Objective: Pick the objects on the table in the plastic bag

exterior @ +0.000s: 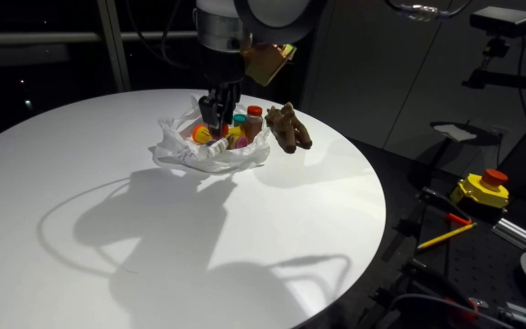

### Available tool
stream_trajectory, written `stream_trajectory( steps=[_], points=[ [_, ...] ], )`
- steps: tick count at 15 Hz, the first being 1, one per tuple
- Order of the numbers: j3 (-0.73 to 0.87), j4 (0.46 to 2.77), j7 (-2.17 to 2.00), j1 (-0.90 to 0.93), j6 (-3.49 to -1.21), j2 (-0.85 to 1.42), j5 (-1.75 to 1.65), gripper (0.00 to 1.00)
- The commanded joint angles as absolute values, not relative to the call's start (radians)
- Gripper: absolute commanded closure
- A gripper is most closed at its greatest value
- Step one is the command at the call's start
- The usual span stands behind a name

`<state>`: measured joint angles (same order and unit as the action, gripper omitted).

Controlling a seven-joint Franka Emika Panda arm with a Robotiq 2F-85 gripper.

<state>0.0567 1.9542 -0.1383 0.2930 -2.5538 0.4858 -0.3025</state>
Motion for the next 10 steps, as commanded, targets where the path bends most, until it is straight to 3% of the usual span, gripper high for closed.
stream_trajectory(
  steps=[1,3,4,5,8,10],
  points=[
    [0.093,1.784,-0.163,0.25,-2.526,0.6,-0.335,0.76],
    [0.109,1.706,-0.165,0.227,-2.517,0.659,-0.324,0.76],
    [0.103,1.673,-0.154,0.21,-2.51,0.676,-0.303,0.26],
    [0.098,1.645,-0.147,0.196,-2.509,0.697,-0.289,0.24],
    [0.073,1.619,-0.127,0.161,-2.51,0.696,-0.242,0.03],
    [0.073,1.654,-0.131,0.153,-2.511,0.643,-0.224,0.0]
  ],
)
